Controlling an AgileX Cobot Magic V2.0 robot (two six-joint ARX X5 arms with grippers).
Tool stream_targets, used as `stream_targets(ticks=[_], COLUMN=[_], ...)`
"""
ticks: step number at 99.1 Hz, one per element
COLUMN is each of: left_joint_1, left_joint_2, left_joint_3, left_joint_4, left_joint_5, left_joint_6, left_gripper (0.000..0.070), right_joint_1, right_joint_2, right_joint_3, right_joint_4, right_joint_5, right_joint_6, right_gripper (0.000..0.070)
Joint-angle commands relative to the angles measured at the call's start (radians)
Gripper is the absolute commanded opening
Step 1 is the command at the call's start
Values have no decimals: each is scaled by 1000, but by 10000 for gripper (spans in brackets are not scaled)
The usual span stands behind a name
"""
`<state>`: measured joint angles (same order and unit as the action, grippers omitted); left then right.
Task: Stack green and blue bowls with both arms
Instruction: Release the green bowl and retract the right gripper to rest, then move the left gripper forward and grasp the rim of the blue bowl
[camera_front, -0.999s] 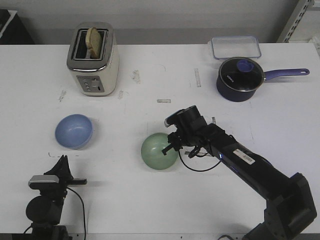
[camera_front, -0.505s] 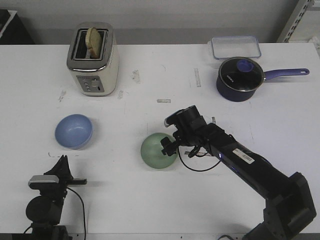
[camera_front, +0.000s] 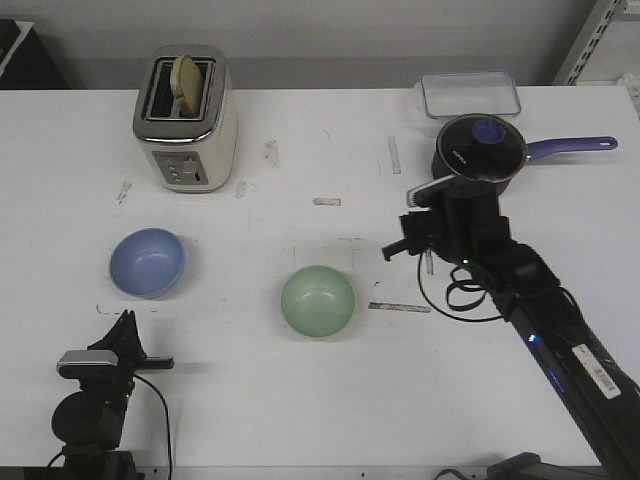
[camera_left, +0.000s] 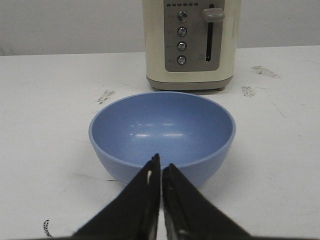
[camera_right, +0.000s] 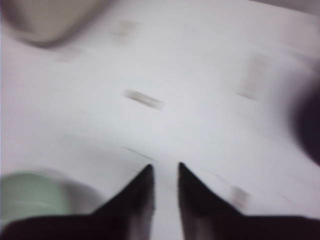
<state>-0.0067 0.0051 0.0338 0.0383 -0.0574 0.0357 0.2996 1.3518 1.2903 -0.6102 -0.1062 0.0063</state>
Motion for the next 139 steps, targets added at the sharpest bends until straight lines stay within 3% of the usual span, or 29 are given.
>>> stream_targets(ticks=[1,24,49,75,90,106,129,139], left_joint_1=[2,2,2,2,2,2,2,9], left_joint_2=[-2,-2,-2,-1,-1,30,305,457], left_joint_3=[-21,-21,-21,-20,15,191,619,766], left_joint_4=[12,9,4,-32,56,79,-145,-218], left_joint_5=[-3,-3,-3,-22,-22,-41,-41,-42], left_joint_6=[-2,-2,-3,-57,-78,-72,24,28], left_gripper=[1,2,2,1,1,1,1,1], right_joint_1=[-58,-236,-280,-280,-280,-280,-279,-279], right_joint_2=[-21,-227,-551,-838,-925,-938,-905,-896], right_joint_3=[-23,-310,-655,-723,-723,-723,-723,-723], right_joint_4=[-21,36,156,166,201,206,206,207], right_joint_5=[7,10,60,84,81,81,81,81], right_joint_6=[-7,-30,-33,-77,-93,-93,-93,-93], right_gripper=[4,4,4,4,4,4,4,4])
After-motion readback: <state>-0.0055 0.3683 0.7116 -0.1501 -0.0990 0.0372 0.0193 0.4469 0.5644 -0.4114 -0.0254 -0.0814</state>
